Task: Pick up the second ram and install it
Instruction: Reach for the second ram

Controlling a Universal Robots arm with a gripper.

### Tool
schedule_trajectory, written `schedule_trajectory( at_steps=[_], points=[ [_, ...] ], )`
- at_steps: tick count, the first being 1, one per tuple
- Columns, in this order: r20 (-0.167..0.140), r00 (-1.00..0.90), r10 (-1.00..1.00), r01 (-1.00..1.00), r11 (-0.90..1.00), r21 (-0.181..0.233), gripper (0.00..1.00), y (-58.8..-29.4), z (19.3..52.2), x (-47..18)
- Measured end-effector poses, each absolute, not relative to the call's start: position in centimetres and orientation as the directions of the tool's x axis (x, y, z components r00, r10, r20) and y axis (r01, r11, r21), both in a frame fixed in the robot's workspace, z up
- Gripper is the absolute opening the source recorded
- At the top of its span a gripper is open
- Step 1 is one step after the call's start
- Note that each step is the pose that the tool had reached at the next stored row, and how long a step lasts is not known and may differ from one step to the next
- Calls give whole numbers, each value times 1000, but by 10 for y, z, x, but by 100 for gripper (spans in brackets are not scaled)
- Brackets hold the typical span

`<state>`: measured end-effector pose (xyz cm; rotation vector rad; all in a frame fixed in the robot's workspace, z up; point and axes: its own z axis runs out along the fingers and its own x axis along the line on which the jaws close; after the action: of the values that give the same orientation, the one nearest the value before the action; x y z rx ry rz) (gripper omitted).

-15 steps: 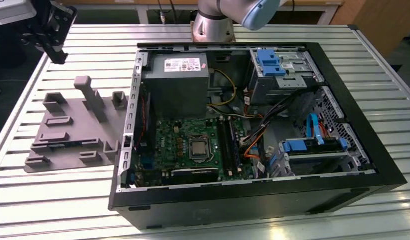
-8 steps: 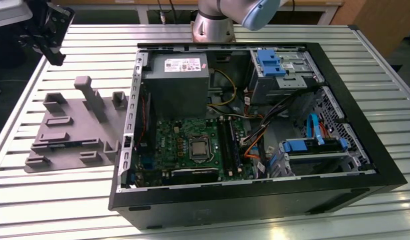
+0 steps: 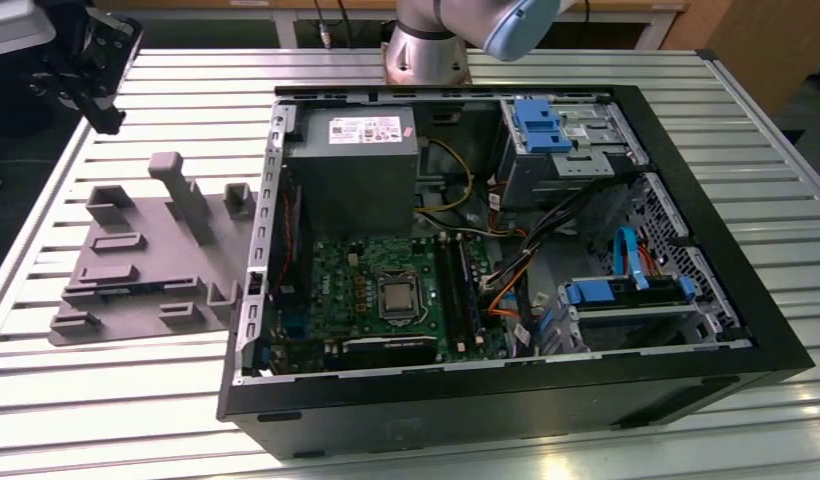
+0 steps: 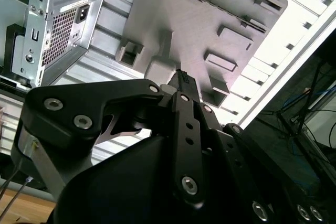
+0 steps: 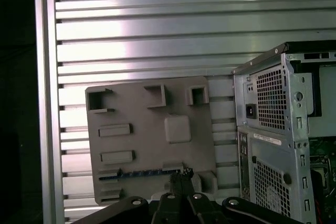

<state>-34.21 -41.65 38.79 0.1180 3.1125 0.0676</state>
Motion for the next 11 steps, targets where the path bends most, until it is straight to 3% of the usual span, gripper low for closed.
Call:
schedule_trajectory(
  at_steps=[11],
  points=[
    [-24, -997, 76, 75, 996, 44, 11, -419, 387, -348]
  ],
)
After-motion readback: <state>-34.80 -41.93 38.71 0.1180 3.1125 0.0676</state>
